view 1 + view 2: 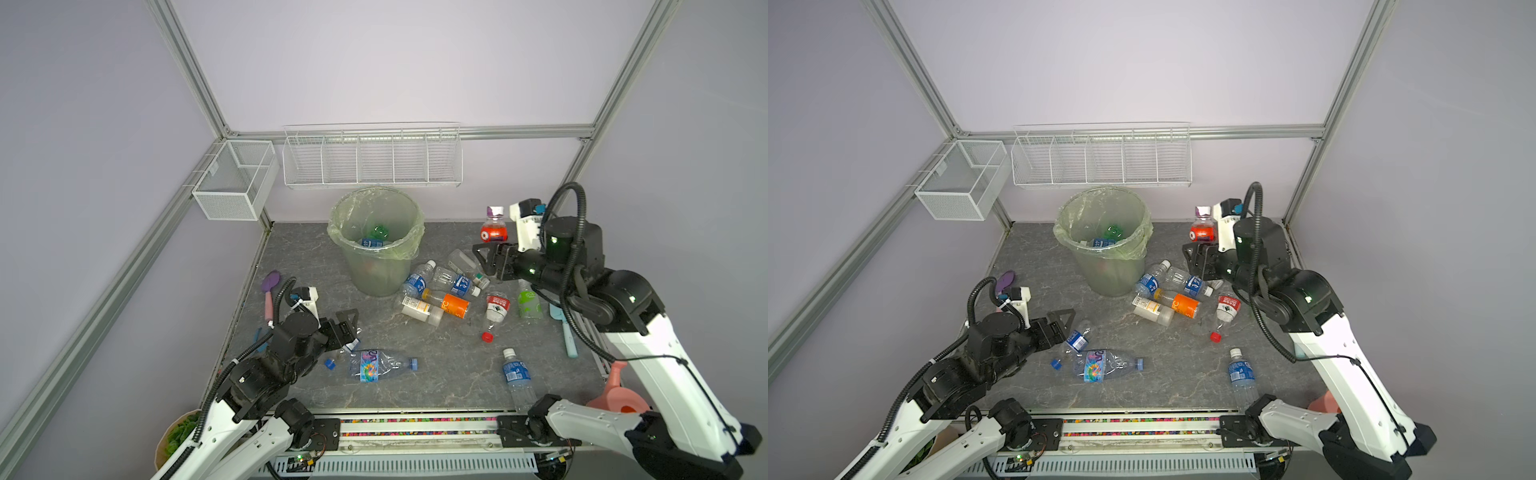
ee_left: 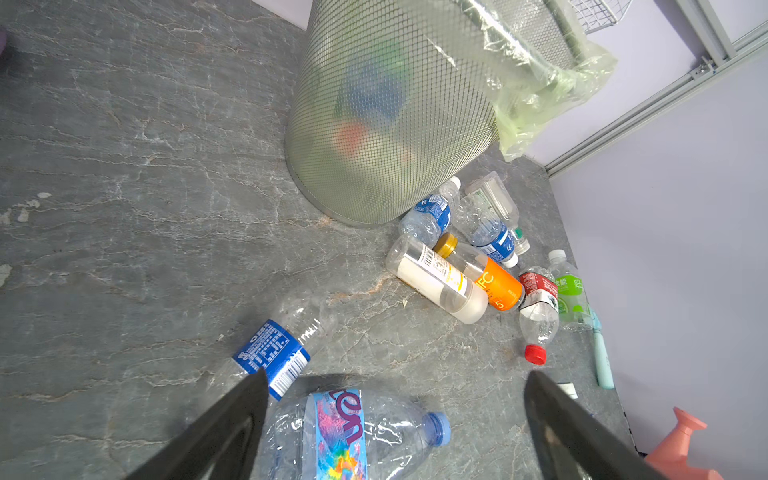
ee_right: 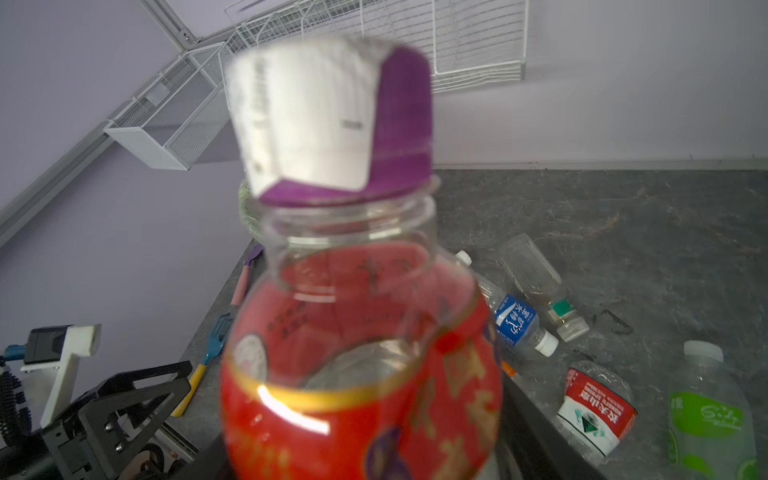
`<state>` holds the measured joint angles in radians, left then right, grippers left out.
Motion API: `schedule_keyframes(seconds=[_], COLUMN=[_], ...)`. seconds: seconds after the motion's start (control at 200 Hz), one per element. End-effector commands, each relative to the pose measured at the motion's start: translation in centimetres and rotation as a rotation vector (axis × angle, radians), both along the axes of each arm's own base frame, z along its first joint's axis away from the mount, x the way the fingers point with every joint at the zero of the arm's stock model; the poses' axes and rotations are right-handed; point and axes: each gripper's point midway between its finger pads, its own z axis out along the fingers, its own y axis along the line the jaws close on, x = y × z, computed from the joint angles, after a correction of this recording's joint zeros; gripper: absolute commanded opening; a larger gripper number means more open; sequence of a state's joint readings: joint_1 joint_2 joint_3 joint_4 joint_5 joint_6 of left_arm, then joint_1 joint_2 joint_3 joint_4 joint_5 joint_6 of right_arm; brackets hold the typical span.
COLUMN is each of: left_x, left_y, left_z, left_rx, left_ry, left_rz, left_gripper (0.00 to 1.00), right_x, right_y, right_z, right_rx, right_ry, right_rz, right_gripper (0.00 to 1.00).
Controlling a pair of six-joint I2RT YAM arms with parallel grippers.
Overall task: Throw the plastic bottles in the bin
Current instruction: 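Lift the red-label bottle with the right gripper and carry it over the bin, then open the right gripper to drop the red-label bottle into the bin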
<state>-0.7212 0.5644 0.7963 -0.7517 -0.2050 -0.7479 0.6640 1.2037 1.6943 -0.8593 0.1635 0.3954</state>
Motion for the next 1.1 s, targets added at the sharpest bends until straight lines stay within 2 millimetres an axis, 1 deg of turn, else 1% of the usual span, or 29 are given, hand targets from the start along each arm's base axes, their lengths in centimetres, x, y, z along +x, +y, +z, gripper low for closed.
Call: schedule_keyframes(seconds=[0.0,0.115,0.125,0.16,0.265,0.435,0.595,0.7,0.79,0.86,0.91,0.975,0.995,1.015,1.06,1.075,1.085,1.09,1.095], left_x=[-0.6,-1.0,-1.0,-1.1,-1.4,-1.7,-1.8,-2.0,-2.1,-2.1,-2.2,-2.2,-2.2,-2.1,-2.2,-2.2,-2.2,-2.2,-2.2], left_y=[0.5,0.6,0.6,0.6,0.8,1.2,1.3,1.4,1.5,1.6,1.6,1.5,1.5,1.5,1.4,1.4,1.4,1.4,1.4], left_z=[-1.1,-1.5,-1.6,-1.7,-1.7,-1.4,-0.9,-0.8,-0.8,-0.9,-0.9,-0.9,-0.8,-0.8,-0.7,-0.6,-0.6,-0.5,-0.6], left_rx=[0.01,-0.003,-0.004,-0.009,-0.019,-0.017,-0.022,-0.023,-0.026,-0.026,-0.027,-0.03,-0.031,-0.034,-0.035,-0.037,-0.039,-0.039,-0.039], left_ry=[0.03,0.04,0.041,0.043,0.043,0.036,0.027,0.026,0.025,0.028,0.028,0.029,0.028,0.028,0.028,0.026,0.026,0.026,0.026], left_rz=[0.007,0.004,0.005,0.005,0.004,0.007,0.005,0.007,0.007,0.008,0.007,0.007,0.005,0.005,0.003,0.003,0.004,0.004,0.002], left_gripper=[0.95,0.95,0.95,0.95,0.95,0.95,0.95,0.95,0.95,0.95,0.95,0.95,0.95,0.95,0.95,0.95,0.95,0.95,0.95], right_x=[1.4,1.9,1.8,2.0,2.6,4.0,5.5,6.4,7.5,8.6,9.6,11.1,11.9,12.2,13.5,14.0,14.0,14.2,14.3], right_y=[2.2,5.7,5.8,6.7,9.2,12.1,14.7,16.0,16.7,17.4,18.0,18.9,19.2,19.3,19.5,19.5,19.5,19.6,19.6], right_z=[2.2,3.4,3.8,4.1,4.6,5.2,5.7,6.1,6.2,5.8,5.1,3.8,2.7,2.4,0.8,0.1,-0.2,-0.6,-0.7], right_rx=[-0.06,-0.093,-0.09,-0.099,-0.123,-0.142,-0.138,-0.131,-0.13,-0.132,-0.127,-0.122,-0.128,-0.123,-0.119,-0.114,-0.114,-0.111,-0.109], right_ry=[-0.101,-0.139,-0.147,-0.157,-0.178,-0.203,-0.227,-0.246,-0.271,-0.287,-0.28,-0.255,-0.234,-0.223,-0.177,-0.152,-0.145,-0.133,-0.128], right_rz=[0.009,0.065,0.067,0.079,0.111,0.129,0.142,0.14,0.122,0.103,0.1,0.104,0.104,0.105,0.106,0.111,0.113,0.117,0.119], right_gripper=[0.08,0.09,0.09,0.09,0.09,0.12,0.12,0.1,0.08,0.07,0.07,0.08,0.08,0.09,0.17,0.24,0.25,0.3,0.32])
